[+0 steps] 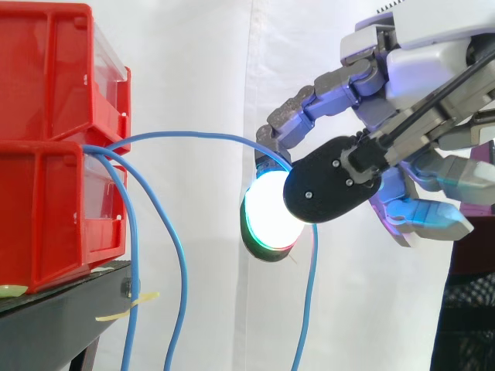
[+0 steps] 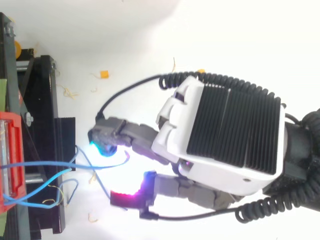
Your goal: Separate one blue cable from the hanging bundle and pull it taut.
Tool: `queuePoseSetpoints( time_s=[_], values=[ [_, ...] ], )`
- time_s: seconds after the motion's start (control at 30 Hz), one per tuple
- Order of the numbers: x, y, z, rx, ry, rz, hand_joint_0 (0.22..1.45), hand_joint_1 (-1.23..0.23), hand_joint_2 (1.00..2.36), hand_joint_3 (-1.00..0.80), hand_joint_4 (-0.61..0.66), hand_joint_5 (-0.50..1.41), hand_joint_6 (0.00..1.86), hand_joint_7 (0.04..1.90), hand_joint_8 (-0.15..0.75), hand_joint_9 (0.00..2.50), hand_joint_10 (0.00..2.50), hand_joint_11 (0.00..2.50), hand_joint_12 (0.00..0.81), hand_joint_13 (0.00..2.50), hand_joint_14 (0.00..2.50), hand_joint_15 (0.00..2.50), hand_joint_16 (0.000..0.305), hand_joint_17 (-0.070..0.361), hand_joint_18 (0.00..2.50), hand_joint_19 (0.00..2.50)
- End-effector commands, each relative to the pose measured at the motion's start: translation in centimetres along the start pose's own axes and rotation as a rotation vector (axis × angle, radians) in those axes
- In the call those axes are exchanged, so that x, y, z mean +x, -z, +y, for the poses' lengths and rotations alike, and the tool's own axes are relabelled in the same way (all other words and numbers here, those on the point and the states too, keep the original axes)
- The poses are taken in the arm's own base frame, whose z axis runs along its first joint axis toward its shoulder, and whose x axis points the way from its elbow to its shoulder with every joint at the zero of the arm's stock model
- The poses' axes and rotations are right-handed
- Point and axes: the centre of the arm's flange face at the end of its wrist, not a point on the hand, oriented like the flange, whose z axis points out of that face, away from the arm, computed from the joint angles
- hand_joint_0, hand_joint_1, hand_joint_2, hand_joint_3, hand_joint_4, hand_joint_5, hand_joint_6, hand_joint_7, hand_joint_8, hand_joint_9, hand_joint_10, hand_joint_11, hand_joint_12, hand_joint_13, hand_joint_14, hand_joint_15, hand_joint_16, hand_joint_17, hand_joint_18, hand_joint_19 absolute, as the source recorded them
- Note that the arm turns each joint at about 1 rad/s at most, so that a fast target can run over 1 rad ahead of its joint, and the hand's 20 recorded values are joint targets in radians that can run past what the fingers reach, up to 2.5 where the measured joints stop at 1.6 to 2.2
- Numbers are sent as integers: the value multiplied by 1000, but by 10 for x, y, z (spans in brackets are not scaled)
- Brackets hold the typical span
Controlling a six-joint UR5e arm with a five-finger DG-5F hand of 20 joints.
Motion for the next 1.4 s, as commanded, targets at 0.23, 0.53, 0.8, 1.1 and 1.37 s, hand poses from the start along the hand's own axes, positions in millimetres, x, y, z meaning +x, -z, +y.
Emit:
queuePoseSetpoints(
  time_s=[0.23, 0.53, 0.8, 1.1, 1.37],
  values=[
    [9, 12, -1, 37, -252, 89, 697, -792, 1015, -100, 118, 108, 506, 1055, 211, 2011, 24, 607, 318, 1616, 27, 1002, 52, 118, 1218, 718],
    [10, 16, -8, 66, -300, 130, 696, -789, 1016, -107, 126, 107, 506, 1057, 207, 2004, 22, 616, 320, 1611, 28, 992, 52, 116, 1209, 731],
    [10, 16, -9, 68, -337, 136, 696, -780, 1016, -149, 108, 105, 506, 1054, 213, 1996, 24, 621, 316, 1600, 28, 996, 50, 113, 1196, 740],
    [10, 17, -10, 74, -355, 142, 502, -708, 1004, -448, 207, 98, 506, 1079, 223, 1958, 23, 580, 351, 1612, 26, 991, 60, 134, 1234, 756],
    [10, 17, -10, 75, -354, 143, 454, -452, 1000, -500, 197, 98, 506, 1069, 225, 1949, 21, 575, 356, 1607, 25, 979, 63, 141, 1233, 755]
  ],
)
